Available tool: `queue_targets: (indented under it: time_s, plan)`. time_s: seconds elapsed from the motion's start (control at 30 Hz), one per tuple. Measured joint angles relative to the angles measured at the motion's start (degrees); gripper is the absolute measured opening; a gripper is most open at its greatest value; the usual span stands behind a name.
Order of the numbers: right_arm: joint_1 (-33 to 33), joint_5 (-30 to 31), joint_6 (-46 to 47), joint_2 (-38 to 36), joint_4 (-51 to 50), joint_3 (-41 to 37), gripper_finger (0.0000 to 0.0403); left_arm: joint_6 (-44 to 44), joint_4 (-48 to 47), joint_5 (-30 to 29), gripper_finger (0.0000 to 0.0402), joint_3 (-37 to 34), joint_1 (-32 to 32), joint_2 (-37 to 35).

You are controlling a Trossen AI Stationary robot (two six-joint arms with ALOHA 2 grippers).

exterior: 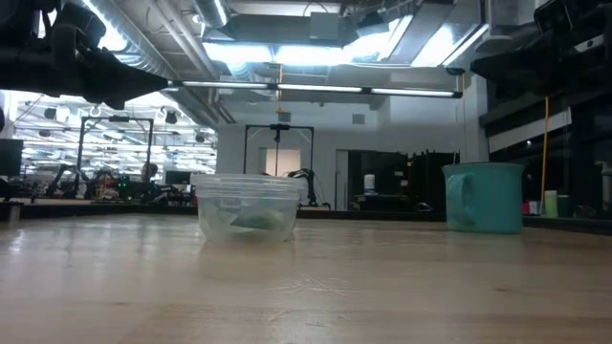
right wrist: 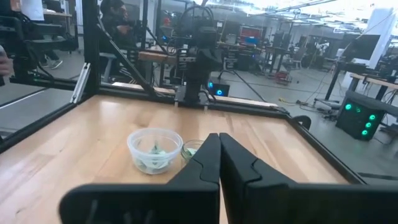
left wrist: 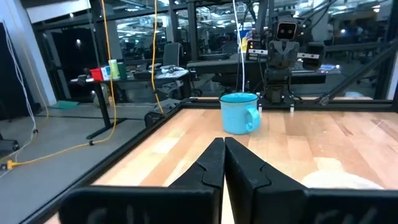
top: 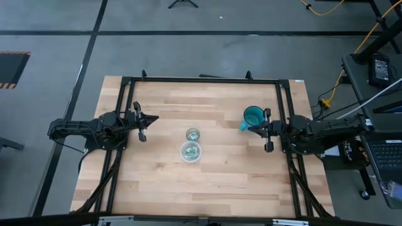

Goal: Pick and place items into bin
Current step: Return to Home Position

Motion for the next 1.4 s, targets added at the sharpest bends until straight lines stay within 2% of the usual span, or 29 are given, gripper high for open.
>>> queue_targets:
  time_s: [0.23, 0.37, 0.63, 0.77, 1.07, 1.4]
  plan:
    - [0.0, 0.0, 0.2, 0.0, 0.3, -0.3, 0.0, 0.0, 0.0, 0.0, 0.0005, 0.0, 0.0, 0.0]
    - [0.0, 0.0, 0.3, 0.0, 3.9, -3.7, 0.0, 0.0, 0.0, 0.1, 0.0004, 0.0, 0.0, 0.0]
    - [-0.1, -0.5, -2.0, -0.1, 5.9, -2.2, 0.0004, 0.0, 0.0, 0.1, 0.0008, 0.0, 0.0, 0.0]
    - [-0.1, -0.6, 1.0, -0.1, 5.0, -2.5, 0.0017, 0.0, 0.0, 0.1, 0.0006, 0.0, 0.0, 0.0]
    - [-0.1, -0.7, 15.8, -0.1, 4.4, -2.5, 0.0025, 0.0, 0.0, 0.1, 0.0006, 0.0, 0.0, 0.0]
    - [-0.1, -0.7, 16.7, -0.1, 4.2, -2.5, 0.0025, 0.0, 0.0, 0.1, 0.0008, 0.0, 0.0, 0.0]
